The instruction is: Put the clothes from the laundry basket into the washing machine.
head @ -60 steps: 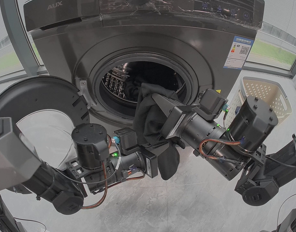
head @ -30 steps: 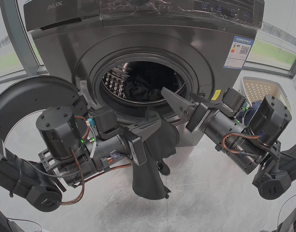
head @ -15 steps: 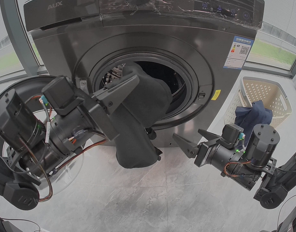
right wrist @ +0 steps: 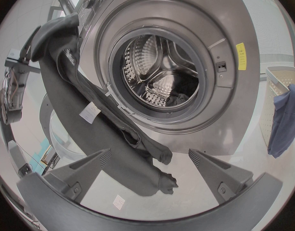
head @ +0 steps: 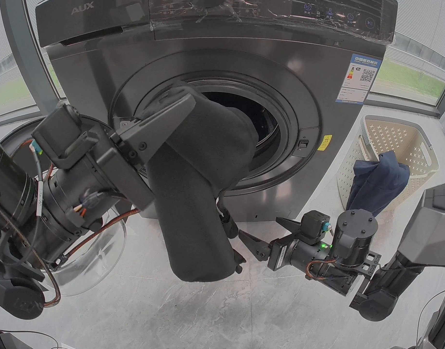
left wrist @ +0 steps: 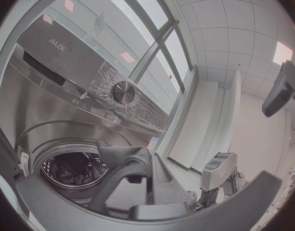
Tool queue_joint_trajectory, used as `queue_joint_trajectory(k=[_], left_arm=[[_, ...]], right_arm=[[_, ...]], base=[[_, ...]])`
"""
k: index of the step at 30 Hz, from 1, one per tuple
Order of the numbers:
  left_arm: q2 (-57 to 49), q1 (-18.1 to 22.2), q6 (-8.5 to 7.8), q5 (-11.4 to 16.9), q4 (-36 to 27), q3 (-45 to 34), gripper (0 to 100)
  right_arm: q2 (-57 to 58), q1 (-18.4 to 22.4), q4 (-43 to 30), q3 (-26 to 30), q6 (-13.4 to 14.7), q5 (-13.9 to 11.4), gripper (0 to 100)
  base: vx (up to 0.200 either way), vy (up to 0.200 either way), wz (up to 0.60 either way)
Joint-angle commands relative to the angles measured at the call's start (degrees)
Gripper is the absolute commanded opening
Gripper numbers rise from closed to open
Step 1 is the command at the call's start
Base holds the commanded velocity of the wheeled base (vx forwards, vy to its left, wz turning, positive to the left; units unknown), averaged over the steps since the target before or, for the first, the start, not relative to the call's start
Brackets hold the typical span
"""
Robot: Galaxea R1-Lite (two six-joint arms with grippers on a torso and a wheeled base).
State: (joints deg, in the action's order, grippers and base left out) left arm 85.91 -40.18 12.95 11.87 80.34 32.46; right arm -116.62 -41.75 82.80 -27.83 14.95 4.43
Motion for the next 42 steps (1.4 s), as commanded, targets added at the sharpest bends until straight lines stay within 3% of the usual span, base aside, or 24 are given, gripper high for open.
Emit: queue_joint_trajectory(k=[1,10,20,27,36,42], left_arm=[[-1.3,0.2,1.38,0.3,0.2,-0.4,0],[-1.4,-0.2,1.47,0.3,0.3,-0.4,0],[-0.8,-0.2,1.47,0.3,0.5,-0.6,0],[-0.8,-0.1,1.56,0.3,0.5,-0.5,0],[-0.7,0.2,1.47,0.3,0.4,-0.4,0],[-0.7,0.0,1.47,0.3,0.4,-0.4,0]], right_arm=[[-6.1,0.7,2.3,0.0,-0.9,-2.3,100],[-8.8,0.4,2.9,-0.5,-1.9,-2.8,100],[-11.0,-6.6,3.1,-1.0,-1.9,-2.7,100],[-13.7,-7.8,3.9,-5.1,-2.0,-2.2,100],[-7.0,-2.7,4.6,3.3,-2.2,-2.7,100],[-4.6,4.0,3.8,2.4,-3.3,-3.7,100]], base=[[0.0,0.0,0.0],[0.0,0.0,0.0],[0.0,0.0,0.0],[0.0,0.0,0.0],[0.0,0.0,0.0],[0.0,0.0,0.0]])
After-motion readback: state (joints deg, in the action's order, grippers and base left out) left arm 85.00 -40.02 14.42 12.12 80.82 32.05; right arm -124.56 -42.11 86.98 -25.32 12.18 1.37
